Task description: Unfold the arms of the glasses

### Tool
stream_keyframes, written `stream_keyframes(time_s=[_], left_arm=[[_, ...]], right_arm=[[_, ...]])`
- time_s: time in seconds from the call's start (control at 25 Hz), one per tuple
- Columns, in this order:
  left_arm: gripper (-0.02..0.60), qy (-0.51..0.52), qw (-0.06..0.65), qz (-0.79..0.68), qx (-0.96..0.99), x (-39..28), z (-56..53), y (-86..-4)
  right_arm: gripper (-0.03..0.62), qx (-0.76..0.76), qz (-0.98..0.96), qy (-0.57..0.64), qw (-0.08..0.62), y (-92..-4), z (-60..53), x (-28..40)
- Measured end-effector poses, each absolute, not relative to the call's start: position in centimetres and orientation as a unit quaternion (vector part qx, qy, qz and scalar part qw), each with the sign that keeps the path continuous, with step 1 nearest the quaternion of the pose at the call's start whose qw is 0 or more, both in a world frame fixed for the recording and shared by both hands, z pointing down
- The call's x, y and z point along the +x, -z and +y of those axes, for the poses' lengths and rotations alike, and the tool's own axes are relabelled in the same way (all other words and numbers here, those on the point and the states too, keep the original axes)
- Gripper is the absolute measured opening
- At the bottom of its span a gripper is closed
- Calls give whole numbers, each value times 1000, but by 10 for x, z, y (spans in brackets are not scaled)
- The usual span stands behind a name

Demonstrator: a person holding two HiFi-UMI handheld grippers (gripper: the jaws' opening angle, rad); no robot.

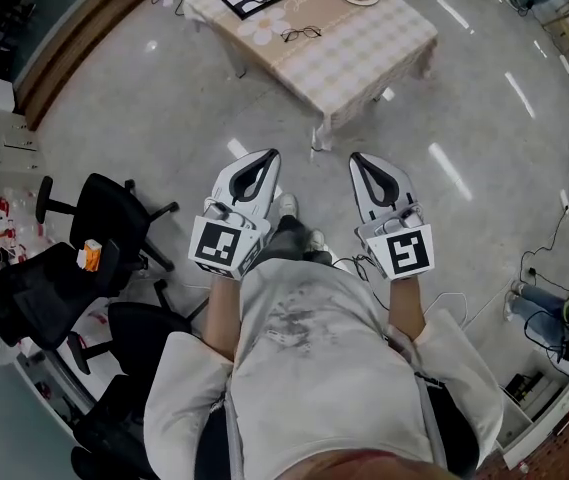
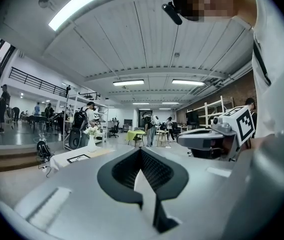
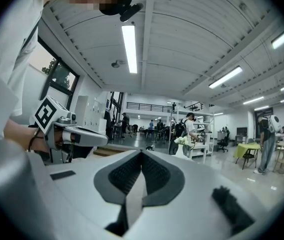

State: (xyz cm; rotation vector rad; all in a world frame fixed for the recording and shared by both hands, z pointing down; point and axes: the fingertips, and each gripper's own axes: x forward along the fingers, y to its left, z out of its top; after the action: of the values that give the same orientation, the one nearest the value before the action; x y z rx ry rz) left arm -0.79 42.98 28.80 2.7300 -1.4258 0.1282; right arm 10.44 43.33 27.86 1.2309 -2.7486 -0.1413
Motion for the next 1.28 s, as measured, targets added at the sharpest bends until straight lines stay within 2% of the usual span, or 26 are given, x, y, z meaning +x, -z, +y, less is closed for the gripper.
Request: stream_keyframes(time_s=[0.72,1.28], left_arm=[[9,-28,30,-424,905,-45,312,-287],[9,-17,43,-401,915,-73,263,-293]], right_arm=[[15,443,-891,38,96,-279,328,62],[15,454,-885,32,99,-285,280,26]])
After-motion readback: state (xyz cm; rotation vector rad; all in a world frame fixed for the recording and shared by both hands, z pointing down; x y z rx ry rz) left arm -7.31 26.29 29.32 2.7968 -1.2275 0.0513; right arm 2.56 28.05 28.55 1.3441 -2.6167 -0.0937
